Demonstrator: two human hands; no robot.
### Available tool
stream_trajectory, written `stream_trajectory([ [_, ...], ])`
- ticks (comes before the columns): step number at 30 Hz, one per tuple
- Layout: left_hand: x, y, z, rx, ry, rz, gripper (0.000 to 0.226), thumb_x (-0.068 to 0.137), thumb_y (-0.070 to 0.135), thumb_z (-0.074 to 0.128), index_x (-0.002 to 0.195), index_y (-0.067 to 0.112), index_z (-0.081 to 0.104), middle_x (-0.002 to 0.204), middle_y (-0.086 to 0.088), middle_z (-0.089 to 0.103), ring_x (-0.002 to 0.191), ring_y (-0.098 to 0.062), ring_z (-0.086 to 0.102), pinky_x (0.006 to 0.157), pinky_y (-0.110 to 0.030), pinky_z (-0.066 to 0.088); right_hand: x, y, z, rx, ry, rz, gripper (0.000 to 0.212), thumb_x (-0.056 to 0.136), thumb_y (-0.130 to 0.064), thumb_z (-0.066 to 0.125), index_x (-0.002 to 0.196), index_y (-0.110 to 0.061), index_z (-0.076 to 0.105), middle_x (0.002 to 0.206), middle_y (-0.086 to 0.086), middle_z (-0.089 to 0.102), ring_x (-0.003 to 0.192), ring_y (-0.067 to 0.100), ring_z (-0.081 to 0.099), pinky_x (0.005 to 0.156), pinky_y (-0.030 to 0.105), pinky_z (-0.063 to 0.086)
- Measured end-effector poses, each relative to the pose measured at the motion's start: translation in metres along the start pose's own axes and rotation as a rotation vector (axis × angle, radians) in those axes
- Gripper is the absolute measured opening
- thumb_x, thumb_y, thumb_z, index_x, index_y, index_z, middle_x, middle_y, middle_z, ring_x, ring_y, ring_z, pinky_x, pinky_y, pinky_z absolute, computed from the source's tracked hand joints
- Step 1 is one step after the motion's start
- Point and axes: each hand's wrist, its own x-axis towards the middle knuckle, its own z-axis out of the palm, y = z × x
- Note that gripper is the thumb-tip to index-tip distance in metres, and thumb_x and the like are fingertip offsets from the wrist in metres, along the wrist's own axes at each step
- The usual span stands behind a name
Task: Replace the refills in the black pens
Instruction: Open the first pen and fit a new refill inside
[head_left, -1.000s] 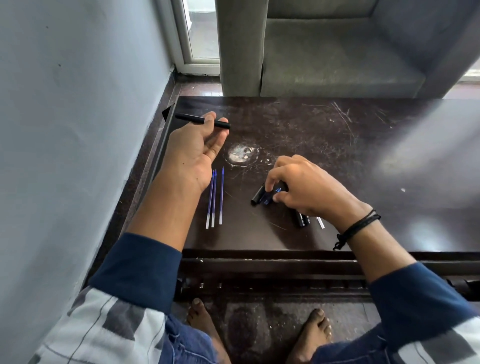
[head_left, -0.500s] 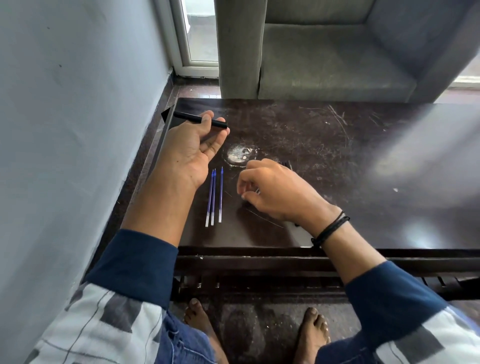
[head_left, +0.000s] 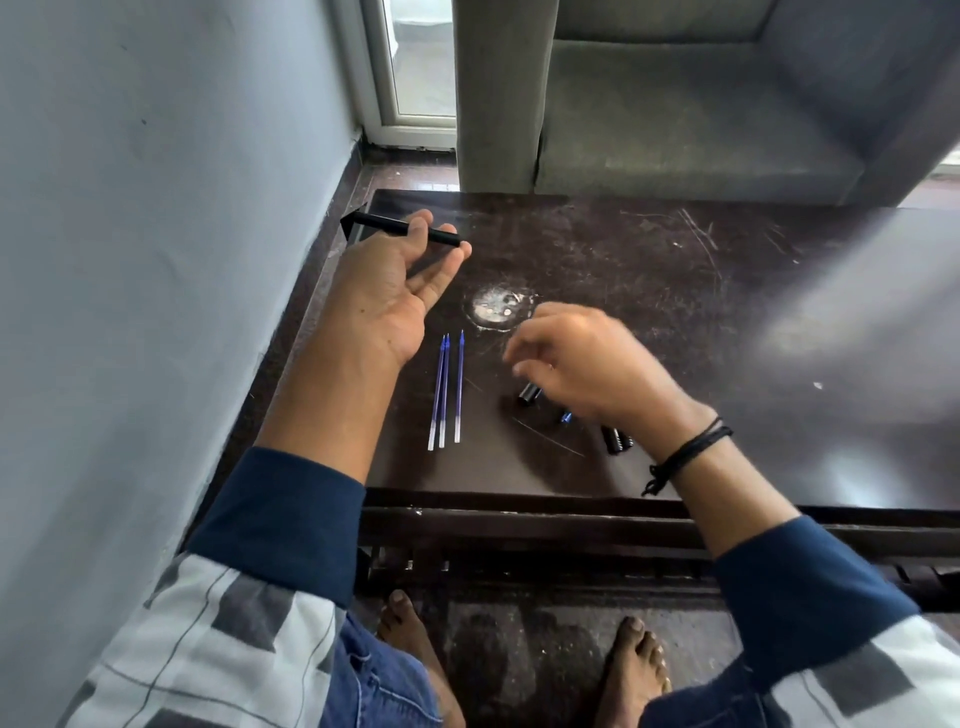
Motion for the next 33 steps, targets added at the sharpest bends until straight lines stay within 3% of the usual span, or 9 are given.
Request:
stream_trajectory([
  [4,-0.002,-0.001,0.000,0.013,0.000,0.009,0.008,0.099,0.006,0.057,0.101,0.005,0.064,0.102,-0.015,0.070,0.097,-0.032,0.072,0.074,-0.028,0.062,0.000,-0.018,0.024,-0.014,-0.076,-0.195,0.023,0.094,-0.021,0.067,0.113,-0.029,0.075,0.103,-0.005,0.064,0.101,0.022,0.060,0.091,0.041,0.049],
  [8,-0.004,-0.001,0.001,0.024,-0.002,0.016,0.008,0.099,0.006,0.056,0.099,0.005,0.064,0.100,-0.015,0.069,0.097,-0.032,0.072,0.080,-0.029,0.062,-0.002,-0.024,0.034,-0.063,-0.103,-0.240,0.027,0.096,-0.020,0.064,0.118,-0.032,0.073,0.107,-0.003,0.063,0.100,0.024,0.058,0.090,0.043,0.049],
  [16,-0.006,-0.002,0.002,0.036,-0.013,0.015,0.007,0.099,0.006,0.056,0.098,0.006,0.064,0.102,-0.015,0.069,0.103,-0.034,0.071,0.080,-0.028,0.061,-0.002,-0.026,0.046,-0.125,-0.090,-0.260,0.016,0.095,-0.017,0.065,0.101,-0.029,0.073,0.106,-0.004,0.056,0.094,0.021,0.052,0.083,0.043,0.048],
  [20,-0.006,-0.002,0.001,0.050,-0.023,0.013,0.007,0.099,0.007,0.057,0.098,0.007,0.064,0.100,-0.014,0.070,0.100,-0.033,0.072,0.079,-0.028,0.061,-0.003,-0.023,0.048,-0.134,-0.051,-0.293,0.013,0.094,-0.019,0.065,0.098,-0.031,0.068,0.115,-0.004,0.053,0.097,0.020,0.048,0.081,0.042,0.046],
  [25,-0.008,0.003,0.000,0.091,-0.054,0.003,0.008,0.100,0.011,0.055,0.100,0.010,0.063,0.097,-0.011,0.073,0.093,-0.027,0.074,0.078,-0.028,0.061,0.005,-0.015,0.028,0.123,0.170,-0.243,0.012,0.092,-0.020,0.065,0.097,-0.031,0.067,0.109,-0.014,0.063,0.105,0.015,0.051,0.091,0.046,0.046],
  [30,-0.012,0.005,0.002,0.121,-0.142,0.005,0.007,0.101,0.012,0.054,0.101,0.011,0.061,0.097,-0.014,0.076,0.092,-0.024,0.075,0.079,-0.027,0.061,0.006,-0.017,0.005,0.460,0.589,-0.073,0.015,0.092,-0.008,0.069,0.100,-0.021,0.072,0.098,-0.017,0.070,0.099,0.010,0.062,0.090,0.032,0.050],
  [33,-0.018,0.003,0.009,0.148,-0.235,-0.012,0.008,0.101,0.011,0.054,0.102,0.010,0.061,0.100,-0.016,0.076,0.092,-0.024,0.075,0.082,-0.027,0.060,0.006,-0.013,0.002,0.453,0.704,0.028,0.013,0.094,-0.011,0.069,0.102,-0.020,0.074,0.098,-0.011,0.070,0.092,0.009,0.065,0.084,0.026,0.052],
])
